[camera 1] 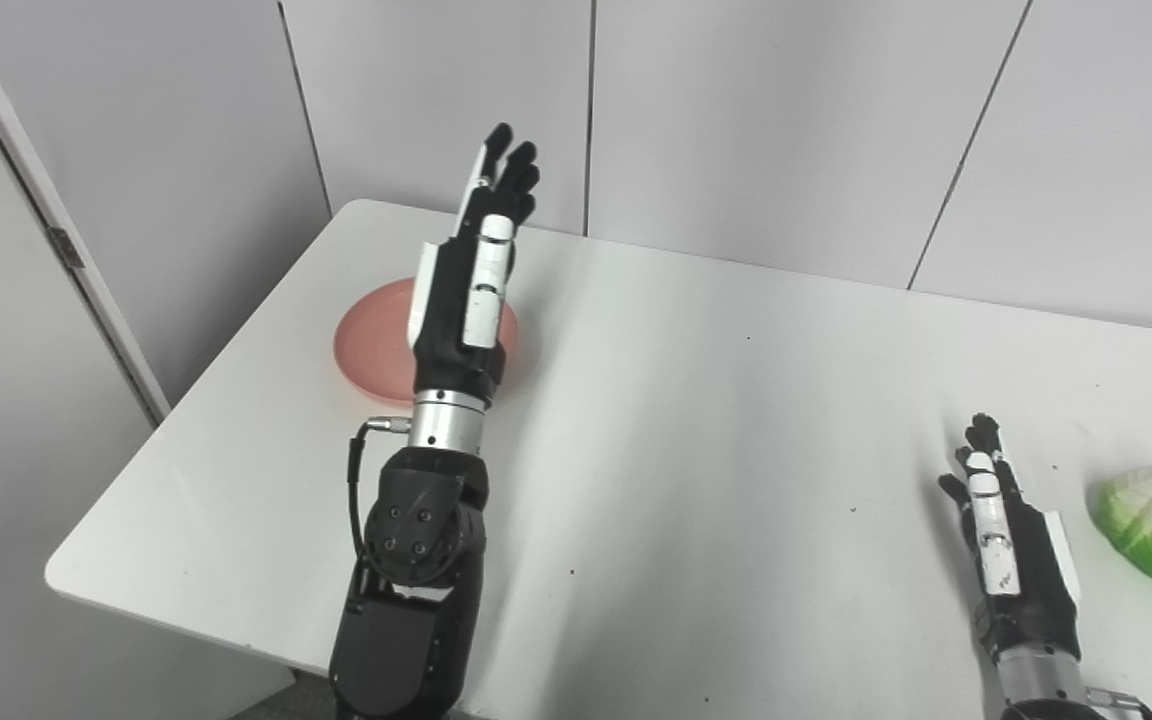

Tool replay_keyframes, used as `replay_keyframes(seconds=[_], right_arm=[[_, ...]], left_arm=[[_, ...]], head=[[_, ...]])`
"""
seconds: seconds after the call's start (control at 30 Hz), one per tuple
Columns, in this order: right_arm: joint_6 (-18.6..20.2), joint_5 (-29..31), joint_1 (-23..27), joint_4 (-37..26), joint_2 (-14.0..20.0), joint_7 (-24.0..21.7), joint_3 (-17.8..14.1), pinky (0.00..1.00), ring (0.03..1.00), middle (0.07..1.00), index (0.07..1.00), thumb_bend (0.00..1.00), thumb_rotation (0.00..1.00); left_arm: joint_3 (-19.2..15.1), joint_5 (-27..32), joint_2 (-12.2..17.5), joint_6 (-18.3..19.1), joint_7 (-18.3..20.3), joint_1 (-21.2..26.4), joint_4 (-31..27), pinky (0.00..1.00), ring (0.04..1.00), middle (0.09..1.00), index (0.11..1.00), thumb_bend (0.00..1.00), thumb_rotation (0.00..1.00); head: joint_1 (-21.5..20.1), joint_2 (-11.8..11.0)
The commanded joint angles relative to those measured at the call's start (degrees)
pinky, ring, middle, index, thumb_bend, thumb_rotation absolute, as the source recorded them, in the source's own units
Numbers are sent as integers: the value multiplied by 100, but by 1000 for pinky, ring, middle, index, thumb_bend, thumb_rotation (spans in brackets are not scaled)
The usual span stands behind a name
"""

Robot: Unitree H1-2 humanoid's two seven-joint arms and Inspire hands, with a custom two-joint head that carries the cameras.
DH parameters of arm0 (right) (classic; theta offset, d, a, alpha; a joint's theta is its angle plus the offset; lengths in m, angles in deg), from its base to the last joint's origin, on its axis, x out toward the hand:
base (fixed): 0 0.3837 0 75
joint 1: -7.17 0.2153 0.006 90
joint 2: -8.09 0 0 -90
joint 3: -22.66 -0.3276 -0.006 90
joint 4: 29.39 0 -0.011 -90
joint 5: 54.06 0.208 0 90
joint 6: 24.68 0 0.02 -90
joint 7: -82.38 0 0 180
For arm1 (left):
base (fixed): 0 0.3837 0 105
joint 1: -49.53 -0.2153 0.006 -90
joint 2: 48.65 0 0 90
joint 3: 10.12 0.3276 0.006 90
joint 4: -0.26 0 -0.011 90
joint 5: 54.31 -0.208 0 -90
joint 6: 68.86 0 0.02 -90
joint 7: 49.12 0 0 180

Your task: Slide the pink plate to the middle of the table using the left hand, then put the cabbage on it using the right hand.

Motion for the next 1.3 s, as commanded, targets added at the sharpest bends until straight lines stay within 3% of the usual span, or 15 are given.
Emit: replay_keyframes(seconds=[0.0, 0.37, 0.73, 1.27], right_arm=[[-51, 8, 29, -105, 59, -10, -59, 1000, 988, 990, 981, 163, 1000], [-47, -49, 29, -138, 104, -25, -36, 1000, 988, 992, 985, 151, 1000], [-62, -7, 21, -139, 121, -58, -38, 1000, 990, 992, 986, 164, 1000], [-278, 22, 23, -53, 139, -113, -58, 1000, 997, 992, 985, 155, 1000]], left_arm=[[-162, 12, 152, -279, -185, 287, -97, 951, 933, 941, 946, 440, 1000], [-871, 275, 502, -293, -592, 356, -118, 985, 966, 966, 965, 466, 1000], [-1470, 613, 909, -590, -881, 374, 379, 967, 962, 972, 970, 460, 1000], [-1808, 1110, 1203, -696, -908, 376, 1185, 990, 986, 992, 992, 443, 1000]], head=[[18, 2], [68, 24], [150, 15], [216, 15]])
